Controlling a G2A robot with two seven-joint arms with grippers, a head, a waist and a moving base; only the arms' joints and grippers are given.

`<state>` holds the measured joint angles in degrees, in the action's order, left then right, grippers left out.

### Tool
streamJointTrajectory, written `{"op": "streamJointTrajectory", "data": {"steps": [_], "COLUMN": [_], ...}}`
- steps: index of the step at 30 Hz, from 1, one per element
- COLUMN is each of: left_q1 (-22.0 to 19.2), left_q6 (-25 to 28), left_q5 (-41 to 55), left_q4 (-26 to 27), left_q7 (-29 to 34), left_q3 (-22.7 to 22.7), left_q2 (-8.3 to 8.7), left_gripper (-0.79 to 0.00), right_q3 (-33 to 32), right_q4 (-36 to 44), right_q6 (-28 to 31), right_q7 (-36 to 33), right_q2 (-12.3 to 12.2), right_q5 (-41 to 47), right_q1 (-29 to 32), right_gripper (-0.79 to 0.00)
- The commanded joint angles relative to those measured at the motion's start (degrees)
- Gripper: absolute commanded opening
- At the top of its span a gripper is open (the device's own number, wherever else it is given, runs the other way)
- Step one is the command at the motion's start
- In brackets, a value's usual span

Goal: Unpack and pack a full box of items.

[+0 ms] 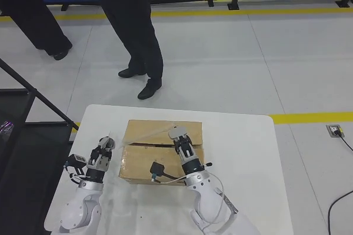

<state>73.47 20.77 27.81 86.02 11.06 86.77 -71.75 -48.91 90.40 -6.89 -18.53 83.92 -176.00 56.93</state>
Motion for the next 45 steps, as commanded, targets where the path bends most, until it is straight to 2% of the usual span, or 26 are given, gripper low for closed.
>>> {"op": "streamJointTrajectory", "data": {"steps": [1, 7, 14, 19, 27, 45], "left_q1": [-0.3, -1.0, -0.8, -1.1, -1.3, -0.4], "left_q6": [0.9, 1.4, 1.1, 0.7, 0.4, 0.1], "left_q5": [0.5, 0.6, 0.3, -0.2, -0.7, -0.9], "left_q4": [-0.4, -2.0, -2.3, -2.7, -3.4, -3.1], "left_q7": [0.0, -0.2, 0.4, 0.2, 0.4, 0.4], "left_q3": [-0.3, -1.1, -1.0, -1.2, -1.1, -1.1], "left_q2": [-0.15, -0.48, -0.63, -0.77, -0.93, -1.33], "left_gripper": [-0.785, -0.785, -0.785, -0.785, -0.785, -0.785], "right_q3": [1.9, 7.2, 9.4, 10.1, 10.4, 8.8], "right_q4": [-0.1, -0.1, 1.7, 2.9, 3.4, 4.4], "right_q6": [1.0, 2.6, 3.3, 6.6, 8.5, 8.8], "right_q7": [-3.4, -10.6, -12.9, -14.5, -15.7, -15.1], "right_q2": [-1.0, -3.5, -5.6, -6.8, -7.5, -8.6], "right_q5": [0.0, 0.0, 0.0, 0.0, 0.0, 0.0], "right_q1": [-1.1, -3.7, -3.8, -3.8, -3.8, -0.7], "right_gripper": [-0.785, -0.785, -0.785, -0.785, -0.785, -0.785]}}
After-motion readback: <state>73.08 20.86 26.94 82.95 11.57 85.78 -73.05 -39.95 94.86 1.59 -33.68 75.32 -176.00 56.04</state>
